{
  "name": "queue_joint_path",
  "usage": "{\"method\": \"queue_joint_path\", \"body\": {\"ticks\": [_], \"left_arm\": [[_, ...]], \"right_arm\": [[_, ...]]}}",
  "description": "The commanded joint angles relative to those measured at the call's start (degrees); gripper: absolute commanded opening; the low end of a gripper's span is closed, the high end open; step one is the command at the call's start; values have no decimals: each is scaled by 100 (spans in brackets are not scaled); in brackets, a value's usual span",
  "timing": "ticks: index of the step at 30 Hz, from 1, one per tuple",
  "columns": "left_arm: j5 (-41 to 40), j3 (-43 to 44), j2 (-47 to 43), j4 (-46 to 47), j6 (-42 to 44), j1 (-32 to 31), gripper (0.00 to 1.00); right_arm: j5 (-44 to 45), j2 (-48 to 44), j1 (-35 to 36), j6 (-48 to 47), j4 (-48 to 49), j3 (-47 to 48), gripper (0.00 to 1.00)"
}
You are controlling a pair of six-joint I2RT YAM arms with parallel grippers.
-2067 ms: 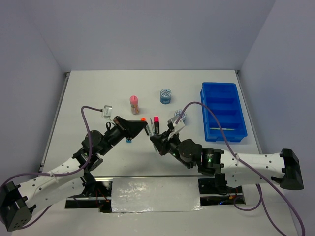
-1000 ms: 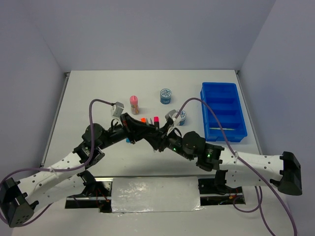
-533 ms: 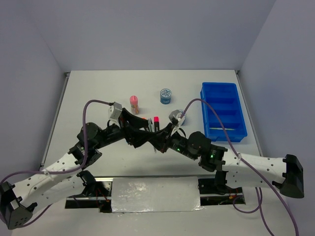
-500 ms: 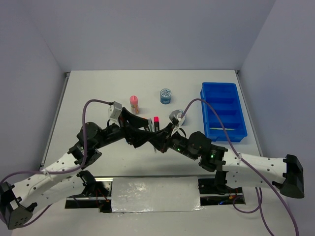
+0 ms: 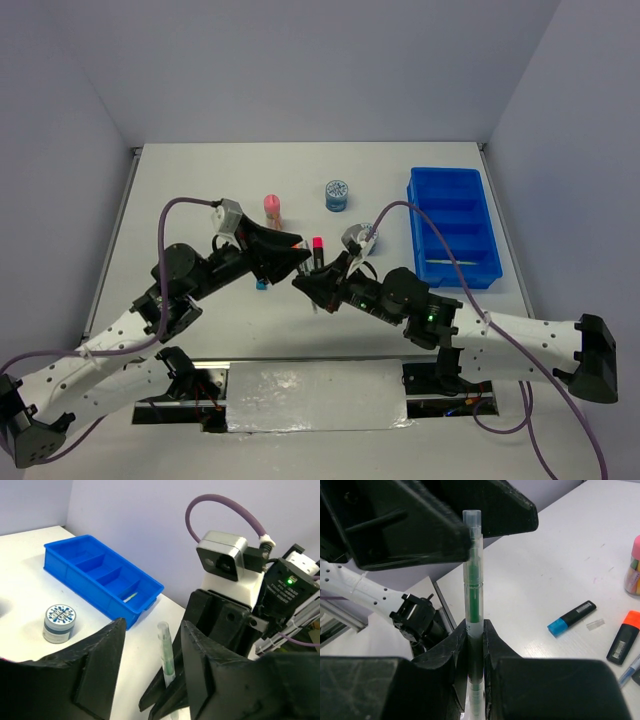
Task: Sort the stationery into containers
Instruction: Close the pen cap on the pen.
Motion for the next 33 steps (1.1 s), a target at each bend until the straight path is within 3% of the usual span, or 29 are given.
{"method": "queue_joint_path", "body": {"ticks": [1, 3, 9, 11, 12, 15, 24, 33], "left_arm": [[-172, 248, 20, 170, 87, -21, 56], [-120, 222, 46, 267, 61, -20, 54], [231, 178, 205, 381, -27, -21, 21], [328, 82, 222, 416, -106, -21, 3], [337, 38, 214, 443, -133, -21, 0], [373, -182, 161, 574, -273, -21, 0], [277, -859, 354, 830, -502, -257, 0], [-145, -1044, 460, 707, -326, -732, 0]], "right_arm": [[-166, 29, -20, -10, 210, 101, 0], [-201, 55, -20, -19, 166, 128, 0], [-9, 99, -11, -45, 122, 206, 0], [97, 134, -28, -133, 8, 356, 0], [219, 143, -28, -176, -19, 417, 0], [273, 257, -151, -326, -107, 689, 0], [-746, 925, -1258, -545, -387, 2095, 0], [-1212, 1672, -1399, -740, -1161, 3818, 0]]}}
